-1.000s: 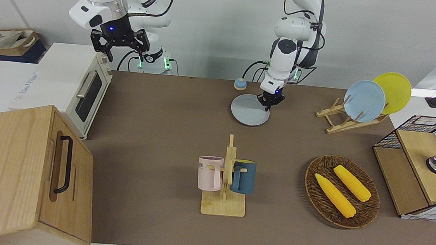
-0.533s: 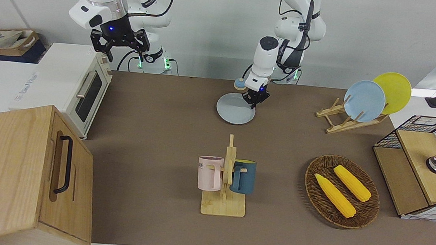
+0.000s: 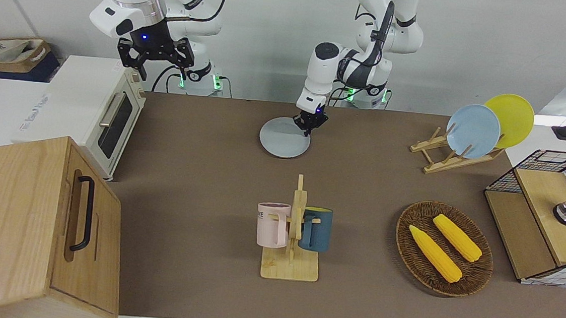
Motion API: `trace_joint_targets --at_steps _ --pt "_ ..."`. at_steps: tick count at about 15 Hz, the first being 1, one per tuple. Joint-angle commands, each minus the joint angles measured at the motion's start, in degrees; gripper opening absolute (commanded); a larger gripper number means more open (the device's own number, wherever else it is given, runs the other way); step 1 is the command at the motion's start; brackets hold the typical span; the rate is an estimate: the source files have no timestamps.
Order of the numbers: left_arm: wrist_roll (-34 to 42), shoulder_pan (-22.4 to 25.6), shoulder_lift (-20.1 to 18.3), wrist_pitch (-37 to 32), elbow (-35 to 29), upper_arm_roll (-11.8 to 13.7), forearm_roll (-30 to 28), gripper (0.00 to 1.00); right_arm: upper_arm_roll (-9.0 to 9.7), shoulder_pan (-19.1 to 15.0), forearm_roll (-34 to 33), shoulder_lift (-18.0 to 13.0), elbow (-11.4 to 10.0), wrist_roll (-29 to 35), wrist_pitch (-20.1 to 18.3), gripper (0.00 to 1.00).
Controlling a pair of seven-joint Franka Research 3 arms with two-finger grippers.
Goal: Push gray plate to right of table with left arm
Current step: 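Push the gray plate with the left gripper toward the toaster oven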
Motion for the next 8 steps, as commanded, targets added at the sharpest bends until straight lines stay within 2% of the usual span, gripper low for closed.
trace_joint_targets --at_steps 1,4,8 --pt "-6.6 -0.6 4.7 0.8 2.8 -2.5 2.5 0.0 0.76 -1.2 0.6 -0.4 0.2 0.0 -0.7 0.983" --pt "-14.1 -0.8 8.0 0.5 5.5 -4.1 8.2 0.0 0.85 -1.2 0.6 -0.4 0.2 0.1 -0.7 0.983" --pt "-26.8 -3.1 14.6 0.1 9.7 -4.2 19.8 0.0 0.85 -1.2 0.6 -0.4 0.2 0.1 -0.8 0.983"
